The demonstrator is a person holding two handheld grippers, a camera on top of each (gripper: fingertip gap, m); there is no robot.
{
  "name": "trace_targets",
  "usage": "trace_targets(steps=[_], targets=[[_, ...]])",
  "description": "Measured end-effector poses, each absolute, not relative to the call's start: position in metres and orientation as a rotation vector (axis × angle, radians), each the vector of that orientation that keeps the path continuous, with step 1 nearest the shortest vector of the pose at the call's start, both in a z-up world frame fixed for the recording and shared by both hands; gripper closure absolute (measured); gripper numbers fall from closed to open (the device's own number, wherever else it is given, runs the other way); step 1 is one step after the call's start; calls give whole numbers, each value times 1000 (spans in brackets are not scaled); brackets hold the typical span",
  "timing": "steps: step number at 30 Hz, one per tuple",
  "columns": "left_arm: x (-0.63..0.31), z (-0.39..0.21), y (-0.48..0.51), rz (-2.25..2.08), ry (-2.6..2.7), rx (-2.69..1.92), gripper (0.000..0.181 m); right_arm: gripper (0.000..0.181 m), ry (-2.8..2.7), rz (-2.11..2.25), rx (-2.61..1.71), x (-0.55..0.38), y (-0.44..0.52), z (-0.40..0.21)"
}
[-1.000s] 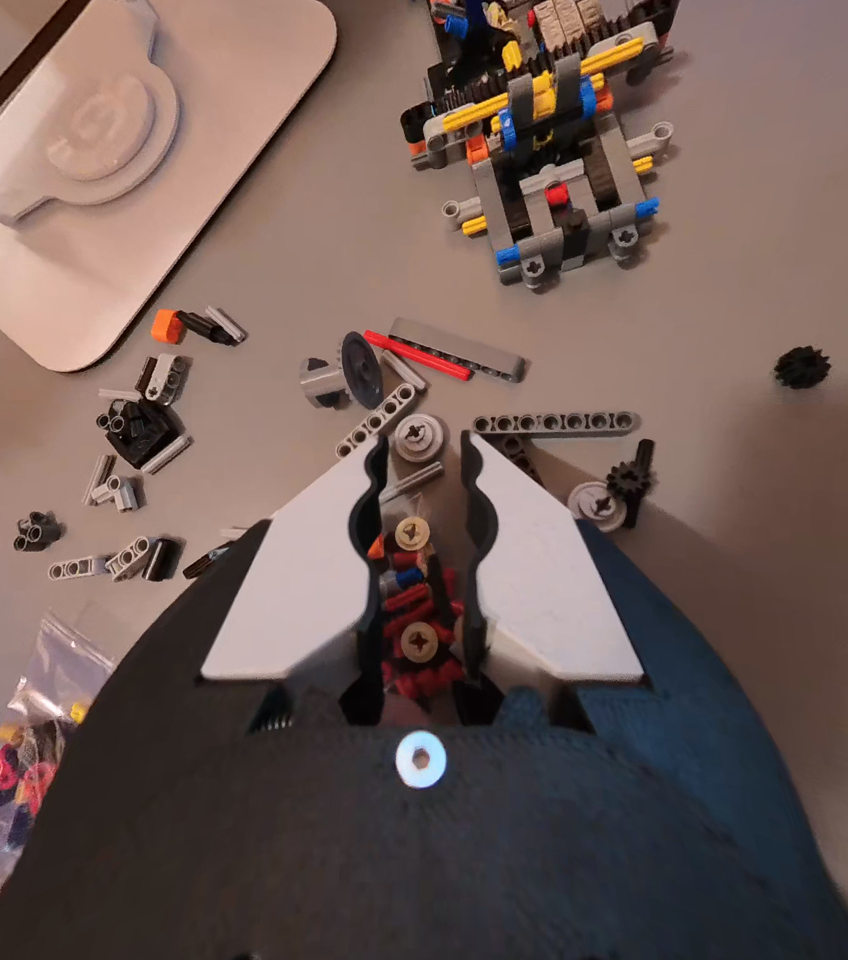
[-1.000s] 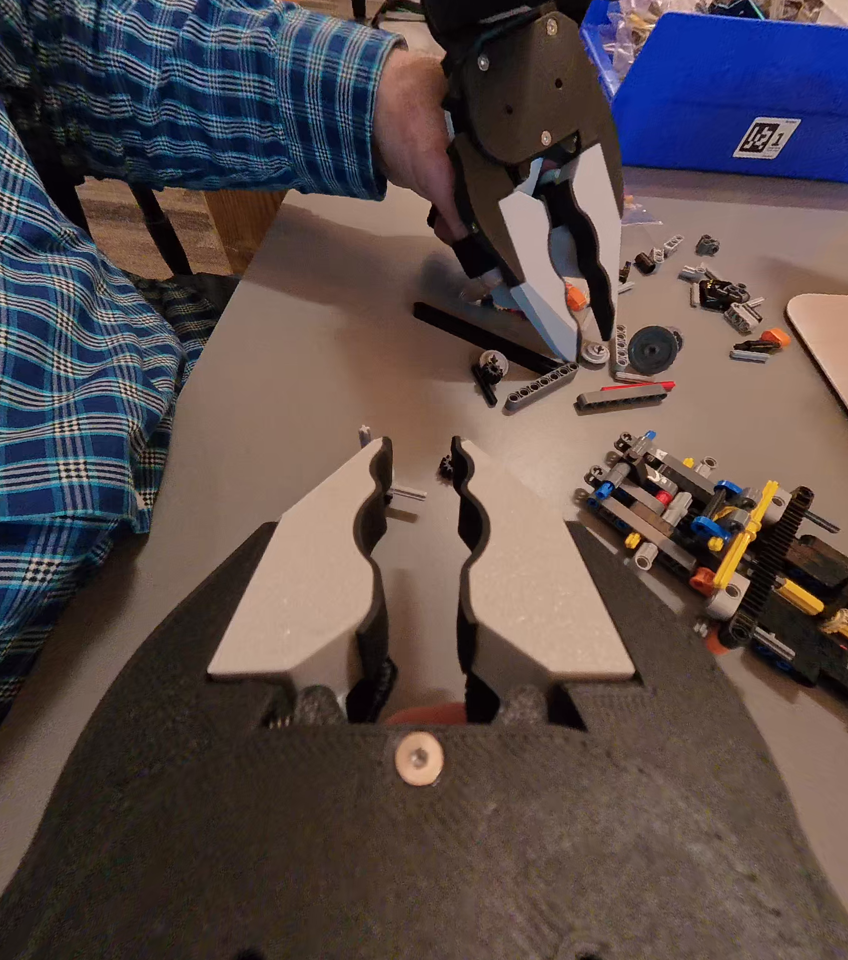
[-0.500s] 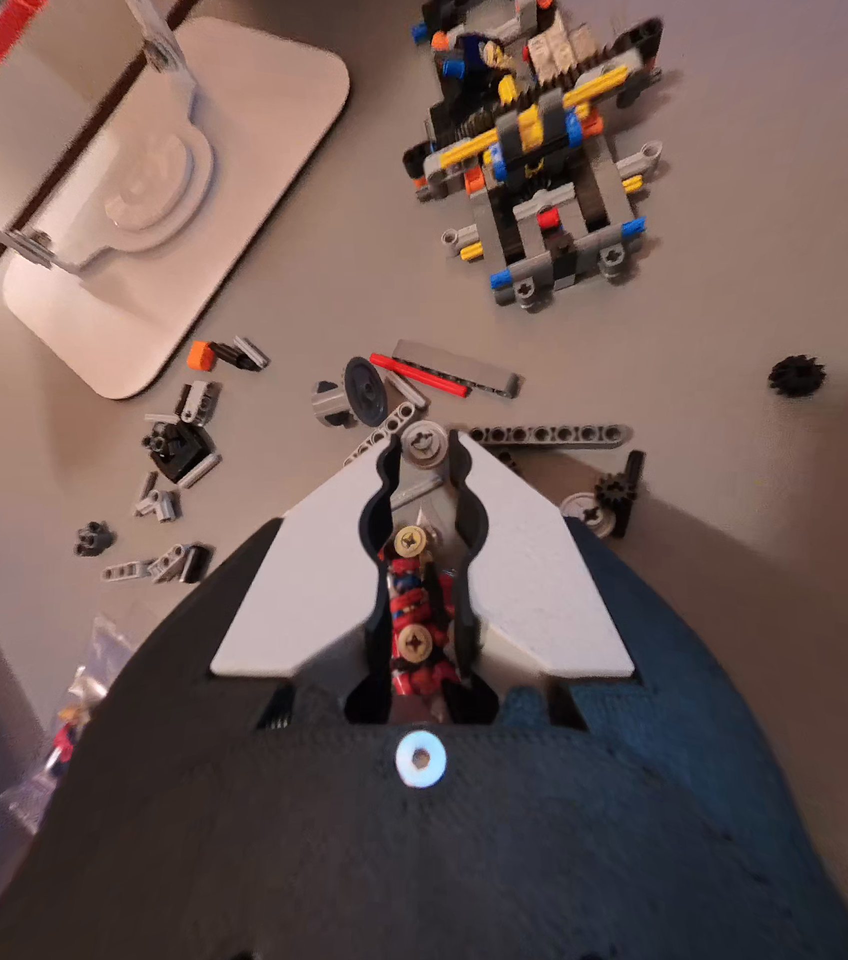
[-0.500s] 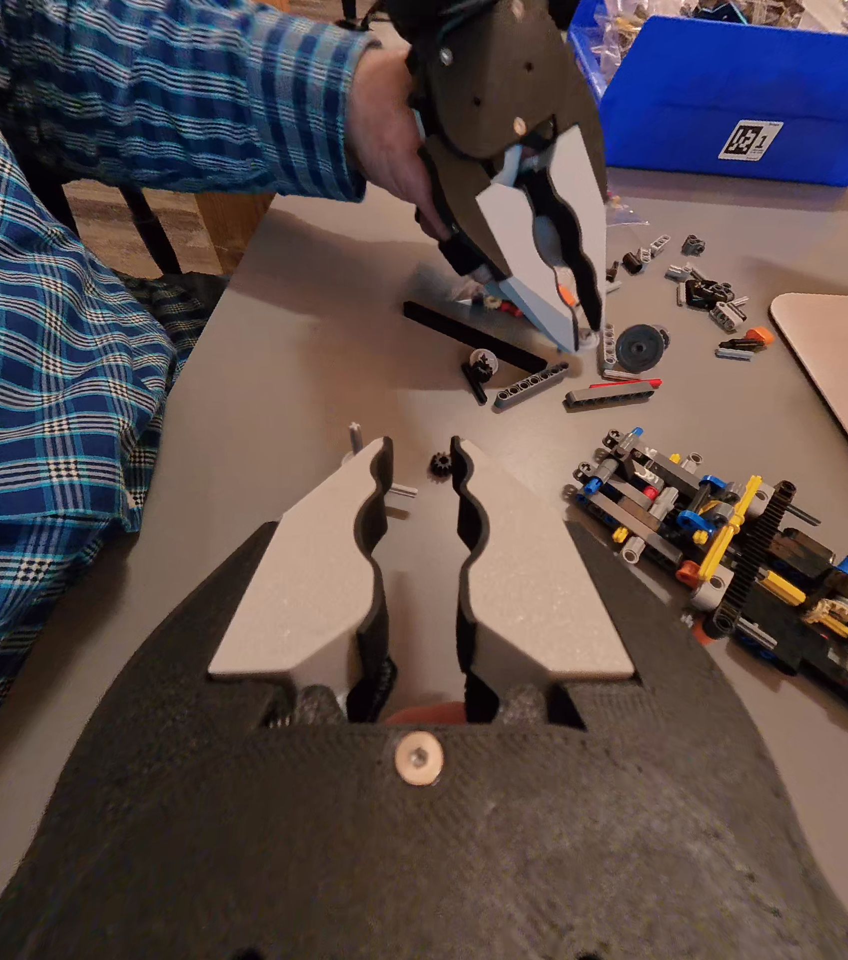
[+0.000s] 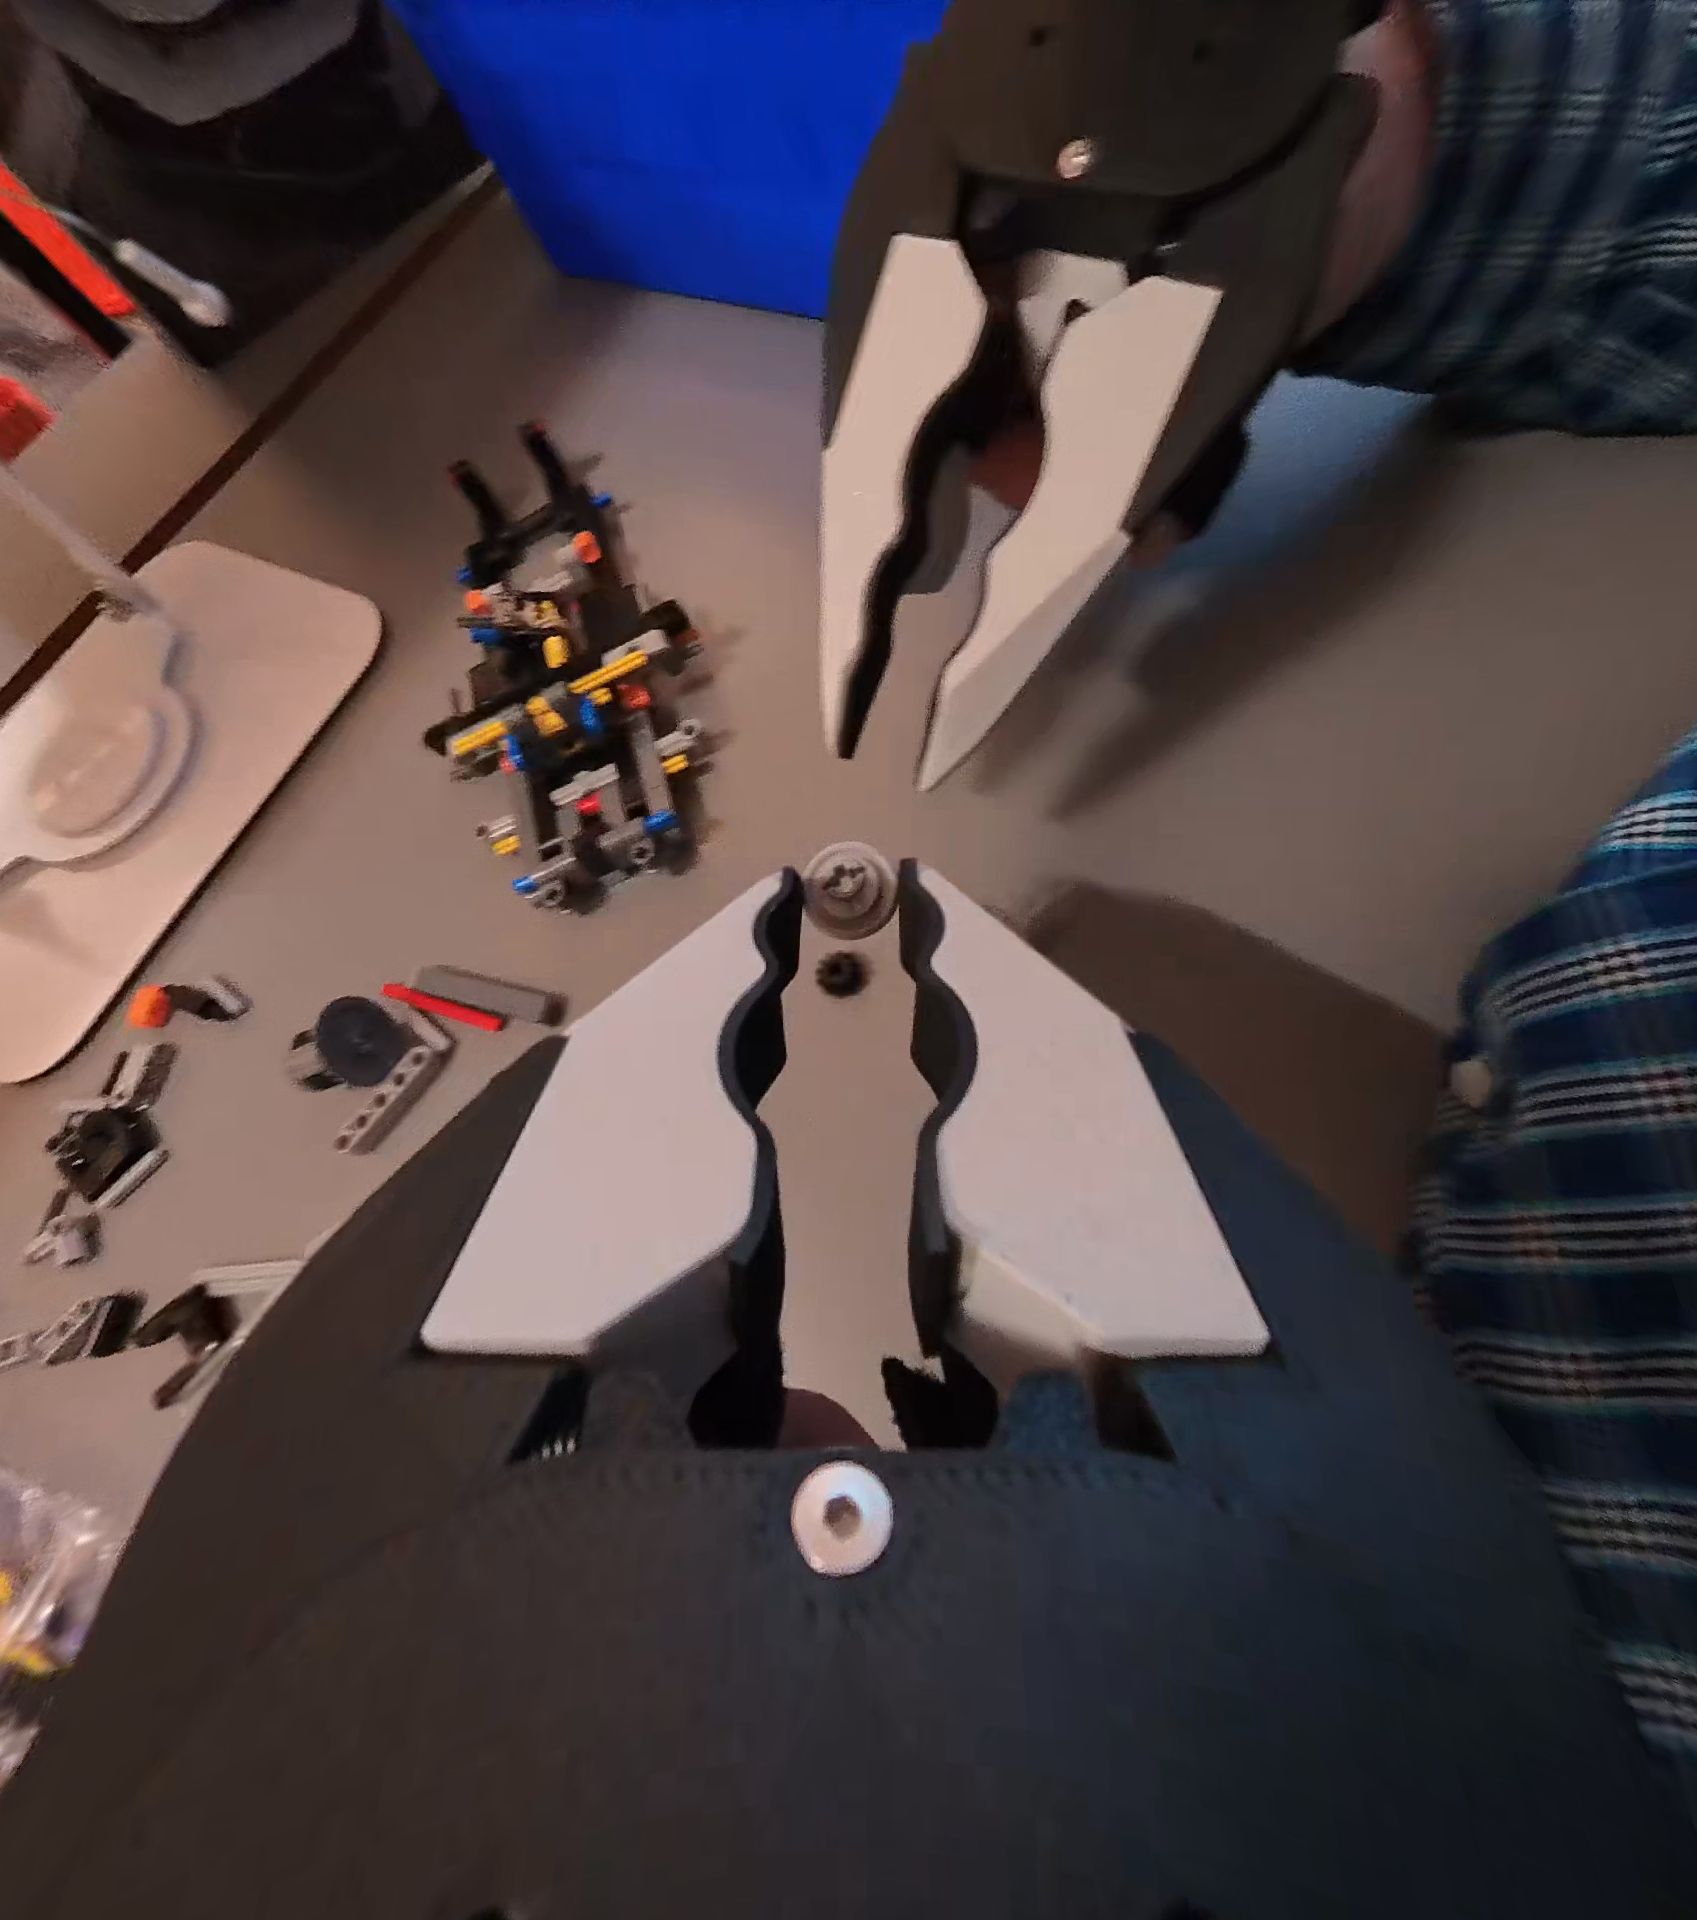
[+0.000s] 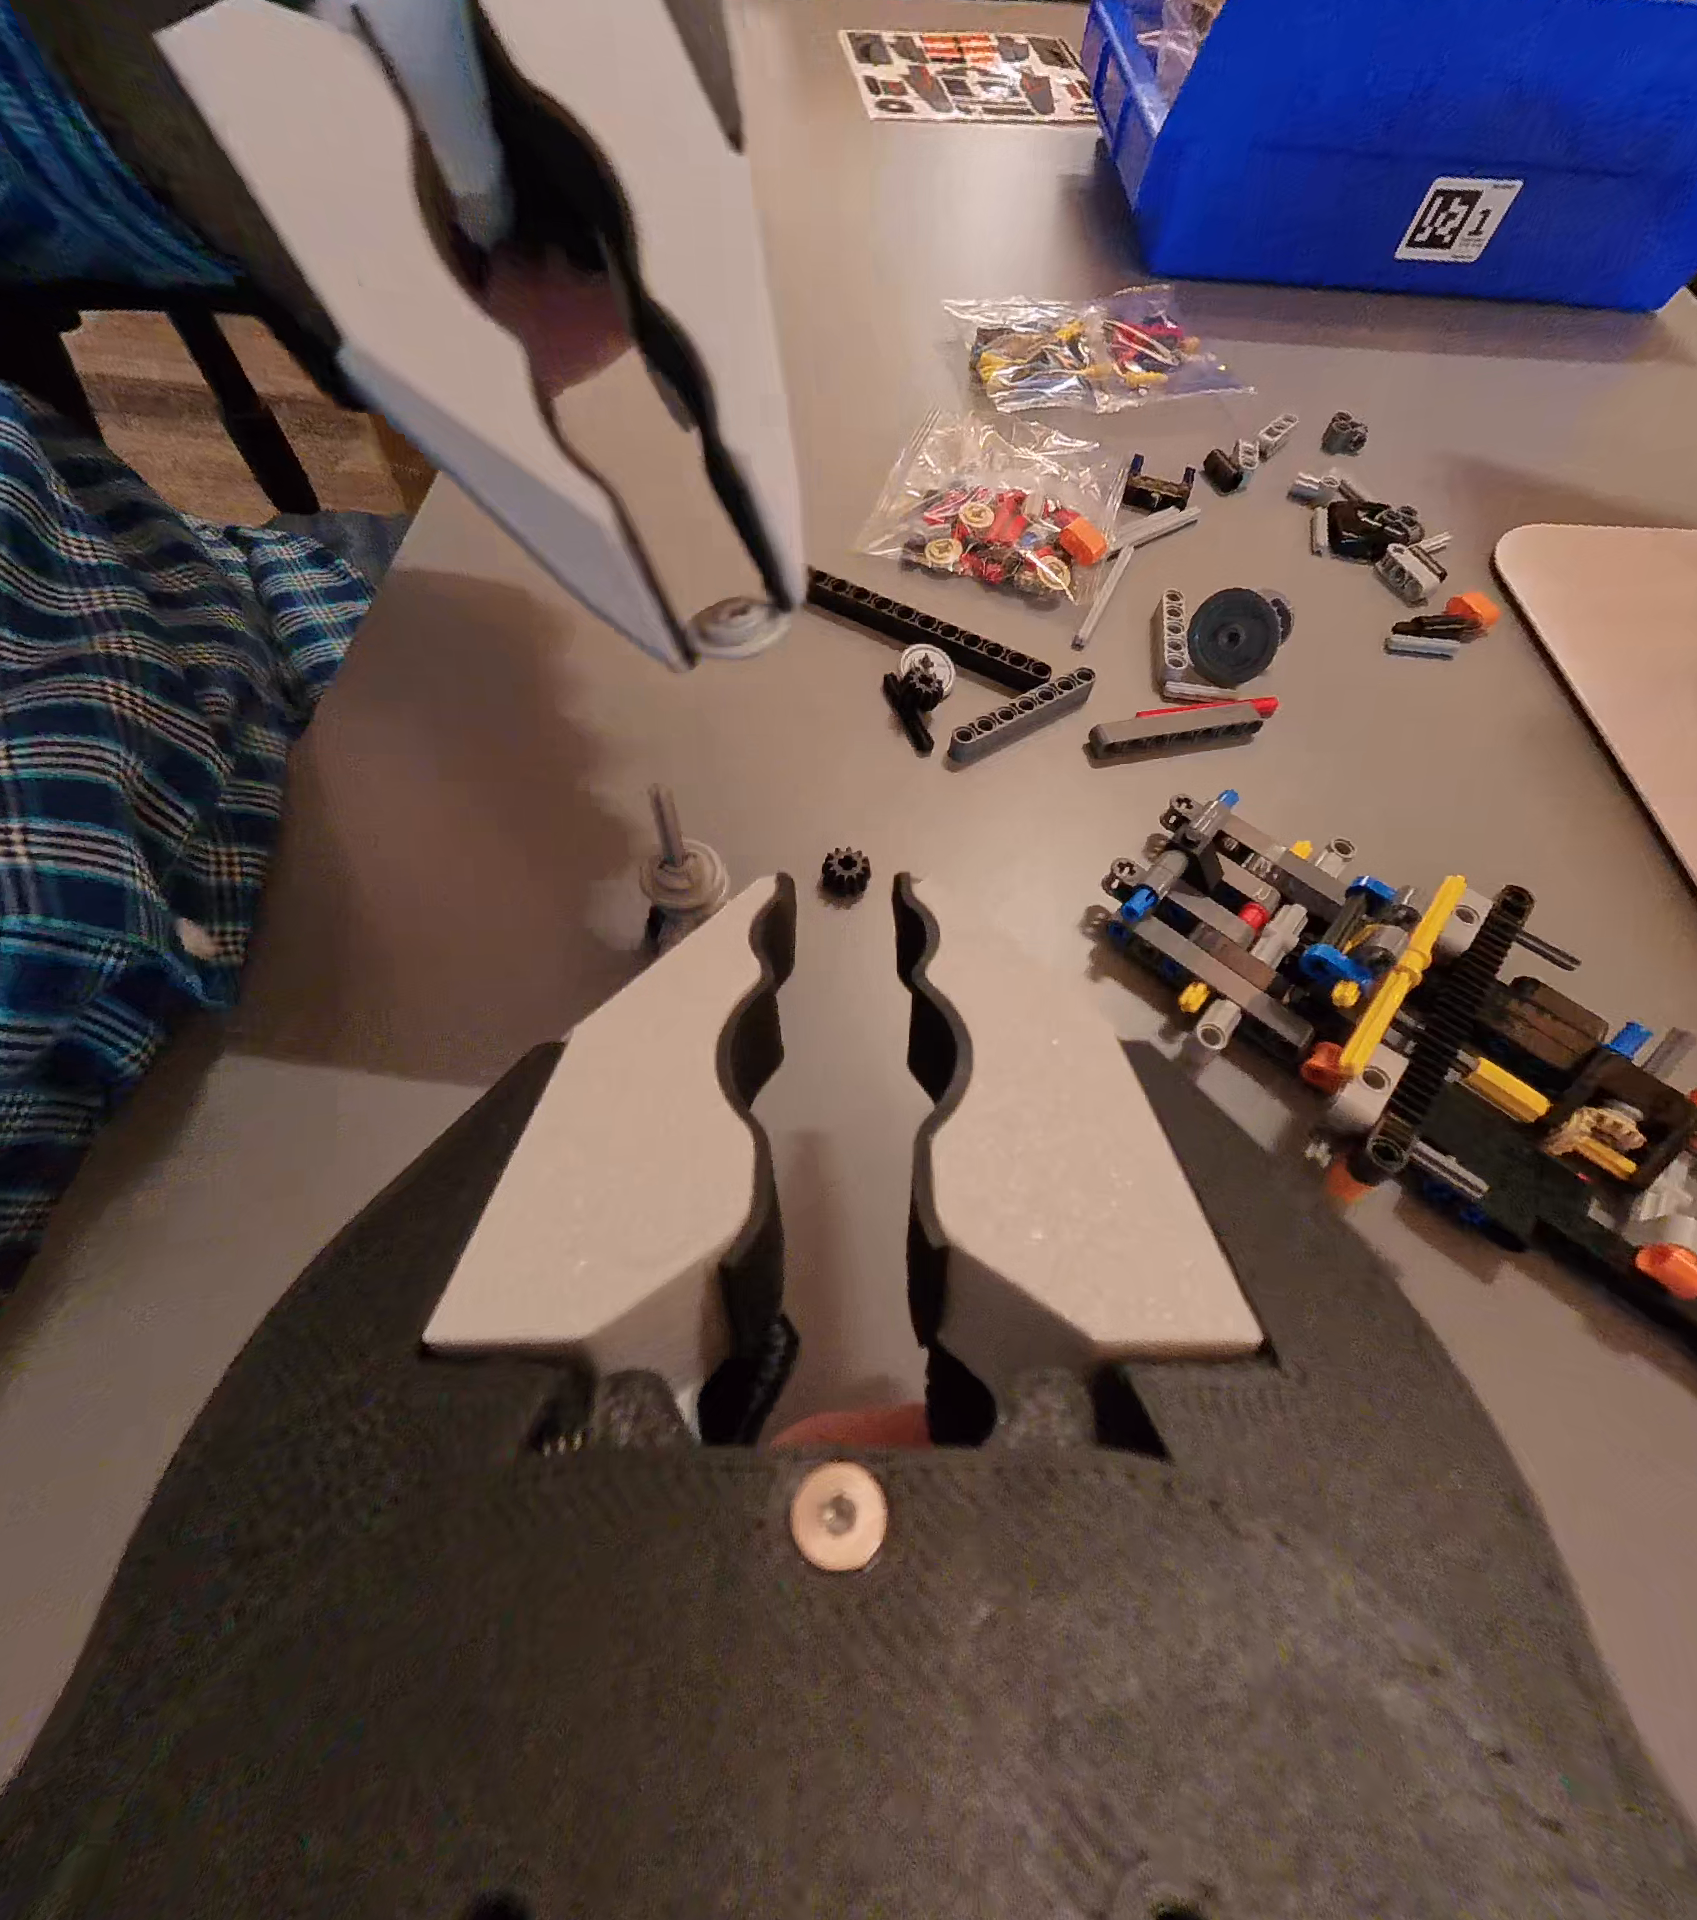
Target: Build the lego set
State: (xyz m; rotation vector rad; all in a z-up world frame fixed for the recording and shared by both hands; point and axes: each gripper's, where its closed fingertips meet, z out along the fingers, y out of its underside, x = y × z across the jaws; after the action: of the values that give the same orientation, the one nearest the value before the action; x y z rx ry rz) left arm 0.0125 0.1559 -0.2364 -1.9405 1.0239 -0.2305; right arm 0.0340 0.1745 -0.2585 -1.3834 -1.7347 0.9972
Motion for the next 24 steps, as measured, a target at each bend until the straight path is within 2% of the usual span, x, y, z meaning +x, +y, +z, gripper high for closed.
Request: trace_targets(steps=[1,24], targets=[[18,-238,151,-255,1031,-1945,165,165,-1740,998,-1384,34,174,-259],[35,-260,140,-176,1172,-2017,165,167,-1800,1026,-1351,31,159,-267]])
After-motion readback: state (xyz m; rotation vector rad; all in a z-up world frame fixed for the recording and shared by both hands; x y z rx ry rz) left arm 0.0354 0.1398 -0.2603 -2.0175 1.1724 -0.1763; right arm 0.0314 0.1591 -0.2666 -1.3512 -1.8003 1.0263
